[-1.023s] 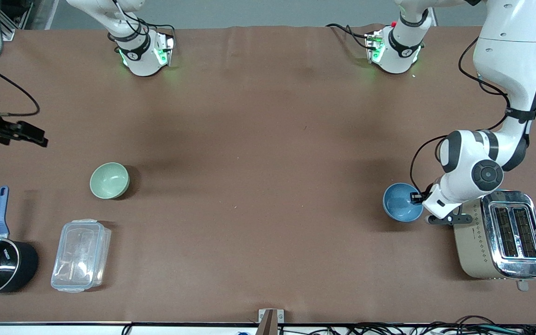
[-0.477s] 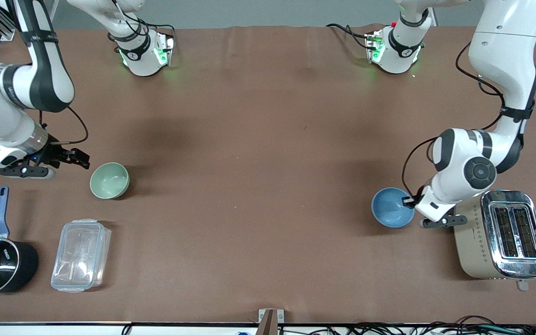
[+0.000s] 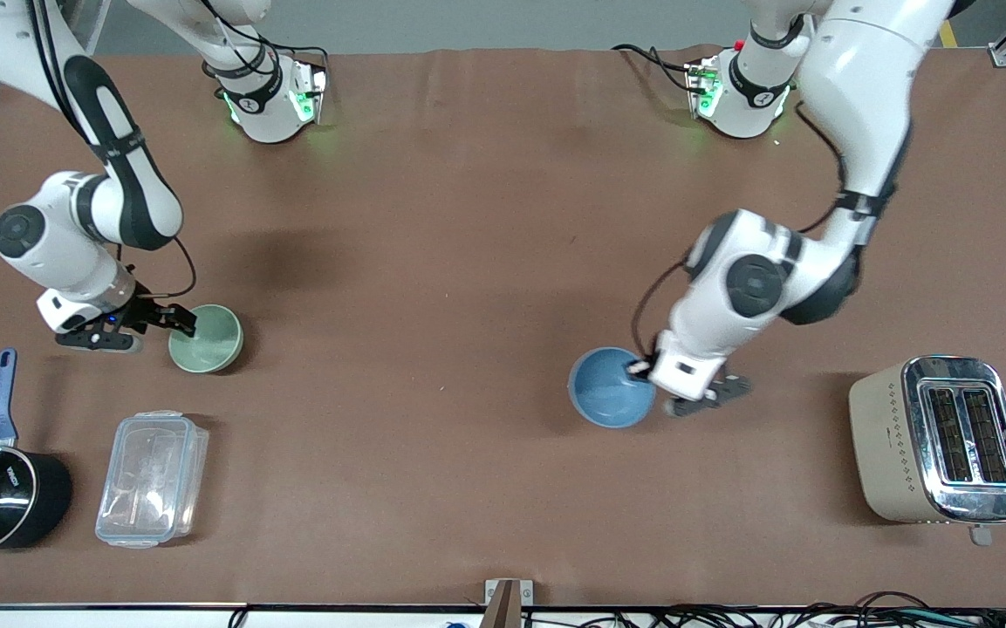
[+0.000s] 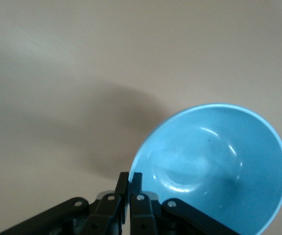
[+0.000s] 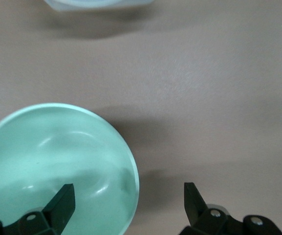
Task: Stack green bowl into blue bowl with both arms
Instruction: 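Slide the blue bowl toward the green bowl while the right gripper grasps it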
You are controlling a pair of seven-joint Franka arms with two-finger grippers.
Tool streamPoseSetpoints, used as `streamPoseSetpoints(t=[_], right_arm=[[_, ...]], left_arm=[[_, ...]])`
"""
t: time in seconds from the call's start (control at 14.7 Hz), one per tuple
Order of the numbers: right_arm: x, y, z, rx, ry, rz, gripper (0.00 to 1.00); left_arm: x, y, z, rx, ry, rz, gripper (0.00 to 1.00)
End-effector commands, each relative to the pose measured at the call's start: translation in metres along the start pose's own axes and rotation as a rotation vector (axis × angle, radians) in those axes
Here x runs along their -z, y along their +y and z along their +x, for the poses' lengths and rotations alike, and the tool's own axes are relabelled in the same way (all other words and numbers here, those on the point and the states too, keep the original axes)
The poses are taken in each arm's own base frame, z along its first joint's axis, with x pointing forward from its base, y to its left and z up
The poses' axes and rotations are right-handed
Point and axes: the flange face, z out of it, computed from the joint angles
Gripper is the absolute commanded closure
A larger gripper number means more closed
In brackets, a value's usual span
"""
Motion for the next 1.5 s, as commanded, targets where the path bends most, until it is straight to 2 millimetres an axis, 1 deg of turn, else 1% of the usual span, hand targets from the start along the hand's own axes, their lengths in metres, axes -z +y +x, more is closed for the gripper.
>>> streamPoseSetpoints(t=[0.0, 0.07, 0.14, 0.2, 0.27, 0.41, 0.48, 0.55, 0.61, 0.68, 0.75, 0.82, 0.89, 0.95, 1.02, 1.09, 1.16, 1.23, 1.3, 1.36, 1.43], right_arm=[[-0.004, 0.003, -0.006, 0.003, -0.003, 0.001, 0.19], [-0.01, 0.001, -0.008, 0.005, -0.01, 0.002, 0.35], [-0.012, 0.001, -0.008, 0.006, -0.012, 0.002, 0.6], [-0.012, 0.001, -0.008, 0.005, -0.013, 0.003, 0.89], [-0.012, 0.001, -0.008, 0.0, -0.013, 0.003, 1.0], [-0.009, 0.002, -0.006, -0.006, -0.016, 0.003, 1.0], [-0.006, 0.0, -0.006, -0.005, -0.022, 0.004, 1.0], [0.002, -0.002, -0.002, 0.002, -0.037, 0.005, 1.0], [0.014, -0.002, 0.004, 0.003, -0.06, 0.006, 1.0], [0.034, -0.004, 0.011, 0.005, -0.092, 0.008, 1.0], [0.055, -0.007, 0.017, 0.006, -0.117, 0.011, 1.0], [0.074, -0.013, 0.023, 0.011, -0.142, 0.017, 1.0], [0.093, -0.018, 0.03, 0.006, -0.165, 0.019, 1.0], [0.112, -0.028, 0.034, -0.015, -0.195, 0.026, 1.0], [0.13, -0.048, 0.037, -0.037, -0.22, 0.062, 1.0], [0.145, -0.073, 0.039, -0.06, -0.27, 0.102, 1.0], [0.158, -0.098, 0.041, -0.101, -0.31, 0.135, 1.0], [0.167, -0.128, 0.04, -0.155, -0.334, 0.152, 1.0], [0.173, -0.161, 0.037, -0.193, -0.344, 0.143, 1.0], [0.176, -0.201, 0.03, -0.217, -0.345, 0.126, 1.0], [0.183, -0.235, 0.026, -0.242, -0.332, 0.115, 1.0]], left_arm=[[-0.029, 0.046, -0.036, 0.047, -0.025, 0.015, 1.0], [-0.037, 0.058, -0.05, 0.052, -0.031, 0.017, 1.0], [-0.045, 0.067, -0.063, 0.055, -0.037, 0.02, 1.0], [-0.052, 0.074, -0.074, 0.055, -0.044, 0.023, 1.0], [-0.058, 0.084, -0.083, 0.055, -0.045, 0.014, 1.0], [-0.071, 0.102, -0.105, 0.063, -0.05, 0.003, 1.0], [-0.079, 0.108, -0.11, 0.076, -0.05, -0.011, 1.0], [-0.087, 0.111, -0.113, 0.091, -0.049, -0.023, 1.0], [-0.094, 0.115, -0.118, 0.094, -0.048, -0.037, 0.99], [-0.096, 0.116, -0.12, 0.093, -0.045, -0.047, 0.96], [-0.096, 0.117, -0.121, 0.092, -0.044, -0.048, 0.84], [-0.096, 0.116, -0.12, 0.093, -0.043, -0.047, 0.67], [-0.095, 0.116, -0.119, 0.093, -0.04, -0.048, 0.36], [-0.093, 0.115, -0.116, 0.095, -0.034, -0.045, 0.28], [-0.09, 0.115, -0.115, 0.096, -0.03, -0.048, 0.12], [-0.084, 0.116, -0.114, 0.095, -0.022, -0.054, 0.0], [-0.073, 0.118, -0.111, 0.093, -0.012, -0.062, 0.0], [-0.058, 0.117, -0.104, 0.097, 0.001, -0.075, 0.0], [-0.043, 0.117, -0.101, 0.097, 0.012, -0.077, 0.0], [-0.028, 0.114, -0.097, 0.095, 0.017, -0.045, 0.0], [-0.007, 0.113, -0.092, 0.099, 0.027, -0.034, 0.0]])
